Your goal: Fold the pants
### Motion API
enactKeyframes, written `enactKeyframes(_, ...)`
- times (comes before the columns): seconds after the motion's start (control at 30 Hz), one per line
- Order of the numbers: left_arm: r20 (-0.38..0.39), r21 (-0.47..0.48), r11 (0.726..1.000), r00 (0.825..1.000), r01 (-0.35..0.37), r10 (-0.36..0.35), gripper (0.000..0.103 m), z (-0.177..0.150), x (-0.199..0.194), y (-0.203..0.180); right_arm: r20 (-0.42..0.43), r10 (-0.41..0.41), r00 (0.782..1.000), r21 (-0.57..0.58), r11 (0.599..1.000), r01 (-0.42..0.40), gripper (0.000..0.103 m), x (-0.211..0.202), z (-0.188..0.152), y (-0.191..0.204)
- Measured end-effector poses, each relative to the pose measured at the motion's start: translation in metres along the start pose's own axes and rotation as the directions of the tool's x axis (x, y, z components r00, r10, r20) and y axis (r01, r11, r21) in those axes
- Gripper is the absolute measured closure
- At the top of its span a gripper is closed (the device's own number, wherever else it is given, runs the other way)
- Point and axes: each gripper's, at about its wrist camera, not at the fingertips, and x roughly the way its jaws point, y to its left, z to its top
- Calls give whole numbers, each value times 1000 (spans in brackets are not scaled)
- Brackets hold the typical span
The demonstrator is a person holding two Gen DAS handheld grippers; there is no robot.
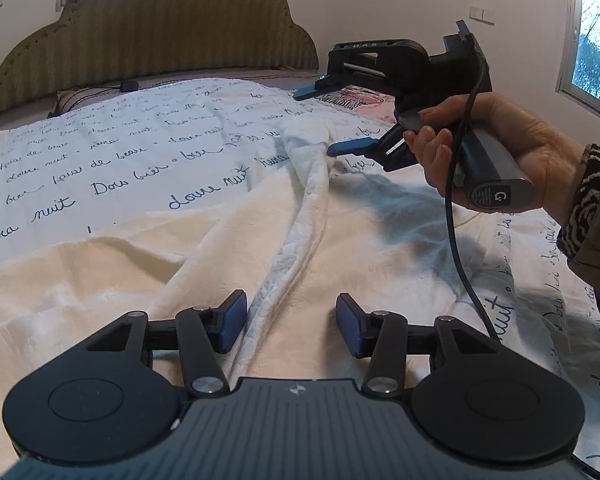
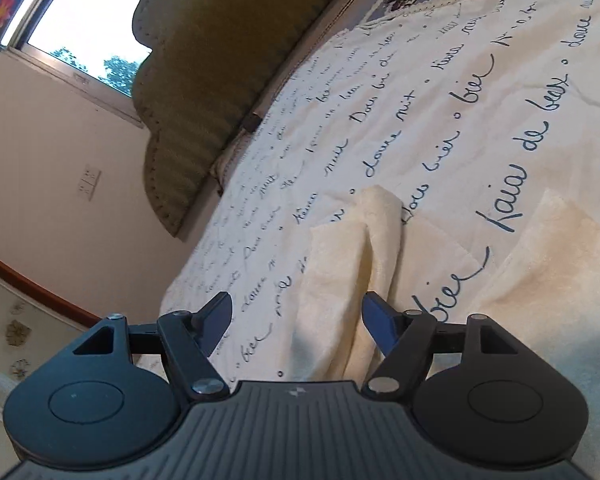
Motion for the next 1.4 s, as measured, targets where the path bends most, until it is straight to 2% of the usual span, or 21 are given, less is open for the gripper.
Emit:
enactKeyframes(0.13,6,8,1000,1000,-4,4,50,-2,0,-2,12,19,1000,35,999,-20,31,5,-1,-6)
enactKeyframes(0.17,6,8,1000,1000,-4,4,50,-2,0,-2,29,30,999,34,999,-31,31,6,0,-6)
enactKeyframes(0.27,5,3,1000,1000,1,-1,50,-2,0,-2,109,-2,994,-5,1000,3,32,13,7,-4)
enactKeyframes(0.33,4,-1,1000,1000,3,-3,50,-3,0,-1,106,-11,994,-8,1000,12,62,23,10,-4)
enactKeyframes(0.37,4,-3,1000,1000,5,-5,50,-3,-1,-1,101,-13,995,7,1000,12,87,25,10,-5)
enactKeyframes(0.4,3,-7,1000,1000,6,-6,50,-3,-1,-1,110,-4,994,5,1000,4,93,24,10,-5)
enactKeyframes(0.47,2,-17,1000,1000,7,-7,53,-1,-3,0,137,30,990,-65,998,-21,98,18,7,2)
enactKeyframes(0.5,4,-24,1000,1000,3,-3,57,0,-3,0,143,20,990,-97,995,-6,98,15,6,7)
enactKeyframes(0.57,7,-34,999,1000,2,-2,82,3,-3,3,165,23,986,-110,994,-5,98,4,6,10)
enactKeyframes(0.6,14,-48,999,1000,7,-6,91,3,-4,6,180,36,983,-102,995,-18,98,-3,7,10)
enactKeyframes(0.67,17,-89,996,1000,19,-18,101,6,-6,11,212,61,975,-111,993,-38,98,-21,9,13)
enactKeyframes(0.73,33,-90,996,999,14,-11,102,8,-11,11,243,92,966,-126,990,-62,99,-45,10,15)
enactKeyframes(0.87,55,41,998,997,55,-57,102,8,-28,-14,339,116,934,-151,986,-67,99,-112,-3,10)
enactKeyframes(0.93,38,91,993,996,82,-85,102,3,-31,-27,377,75,923,-132,991,-27,99,-144,-13,-6)
enactKeyframes(1.0,7,118,988,995,100,-102,102,-3,-29,-35,380,-27,925,-103,992,72,99,-165,-23,-27)
enactKeyframes(1.1,-4,151,985,996,85,-85,102,-10,-25,-41,343,-139,929,-29,987,158,98,-179,-36,-60)
enactKeyframes(1.23,1,146,985,996,88,-89,102,-8,-28,-40,333,-155,930,24,987,156,98,-182,-47,-83)
enactKeyframes(1.4,-8,163,982,995,100,-100,102,-10,-31,-40,347,-155,925,-14,985,171,98,-180,-46,-71)
